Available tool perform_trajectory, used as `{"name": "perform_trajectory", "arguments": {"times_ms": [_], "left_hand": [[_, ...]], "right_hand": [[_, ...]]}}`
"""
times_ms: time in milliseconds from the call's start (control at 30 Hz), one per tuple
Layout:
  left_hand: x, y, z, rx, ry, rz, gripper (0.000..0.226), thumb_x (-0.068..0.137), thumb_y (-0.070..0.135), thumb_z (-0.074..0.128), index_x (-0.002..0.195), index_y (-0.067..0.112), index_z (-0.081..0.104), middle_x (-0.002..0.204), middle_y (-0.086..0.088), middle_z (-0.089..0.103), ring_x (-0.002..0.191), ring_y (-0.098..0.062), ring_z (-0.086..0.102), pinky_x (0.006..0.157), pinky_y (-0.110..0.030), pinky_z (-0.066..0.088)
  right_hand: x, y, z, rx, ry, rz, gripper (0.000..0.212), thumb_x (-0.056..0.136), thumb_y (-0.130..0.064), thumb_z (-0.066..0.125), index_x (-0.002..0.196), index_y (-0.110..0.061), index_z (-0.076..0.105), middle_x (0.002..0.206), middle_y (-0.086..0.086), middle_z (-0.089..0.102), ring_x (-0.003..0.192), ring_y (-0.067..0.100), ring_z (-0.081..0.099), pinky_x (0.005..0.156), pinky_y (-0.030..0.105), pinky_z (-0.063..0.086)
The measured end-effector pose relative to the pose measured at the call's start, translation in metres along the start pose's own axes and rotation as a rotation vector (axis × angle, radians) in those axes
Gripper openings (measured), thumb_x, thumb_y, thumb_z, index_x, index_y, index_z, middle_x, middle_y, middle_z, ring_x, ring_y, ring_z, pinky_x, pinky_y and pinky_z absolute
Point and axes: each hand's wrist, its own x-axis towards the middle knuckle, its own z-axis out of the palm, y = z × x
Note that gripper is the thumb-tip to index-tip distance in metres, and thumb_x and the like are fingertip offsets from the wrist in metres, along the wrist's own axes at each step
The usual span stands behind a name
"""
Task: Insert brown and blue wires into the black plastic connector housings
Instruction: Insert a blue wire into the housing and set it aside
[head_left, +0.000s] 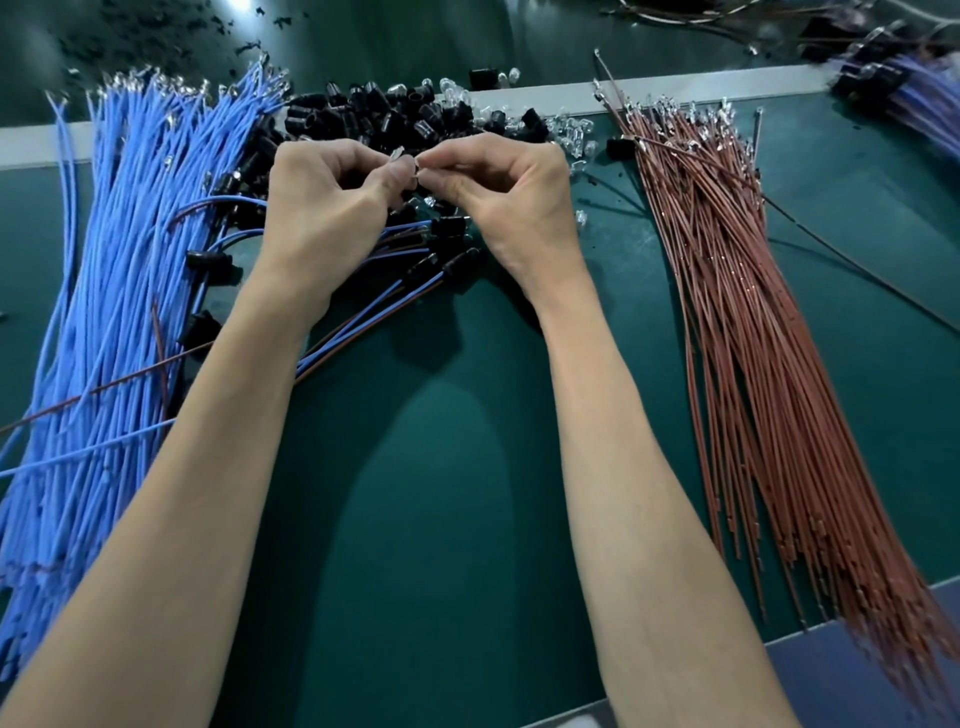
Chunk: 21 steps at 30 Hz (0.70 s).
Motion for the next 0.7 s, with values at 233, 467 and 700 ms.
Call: {"name": "perform_trajectory", "arguments": {"times_ms": [233,467,700], "left_hand": [[0.0005,0.0005,0.0004,-0.018,0.034,-0.006,0.014,0.087,0.026,0.066,0.075,0.019,0.068,0.065,0.007,0.062,0.051,0.004,0.049,0.057,-0.014,0.041],[-0.0013,0.002,-0.0022,-0.05,-0.042,0.005,0.01,0.089,0.024,0.065,0.084,0.016,0.07,0.069,0.007,0.064,0.055,0.005,0.053,0.06,-0.011,0.042],[-0.0028,0.0047,-0.0018,-0.142,0.01,0.053,0.011,0.09,0.024,0.065,0.092,0.014,0.068,0.075,0.002,0.066,0.061,-0.001,0.059,0.064,-0.016,0.048]], "right_hand": [[-0.001,-0.003,0.0008,0.003,0.012,-0.014,0.015,0.076,0.002,0.075,0.091,0.001,0.074,0.083,0.005,0.072,0.076,0.005,0.068,0.076,0.019,0.052],[-0.0023,-0.0036,-0.0018,0.0,0.022,-0.018,0.012,0.077,0.006,0.072,0.088,0.001,0.072,0.081,0.007,0.071,0.075,0.01,0.068,0.076,0.023,0.054],[-0.0011,-0.004,-0.0011,-0.009,0.025,-0.017,0.01,0.078,0.004,0.072,0.087,0.0,0.07,0.084,0.009,0.072,0.079,0.015,0.071,0.08,0.03,0.057]]}}
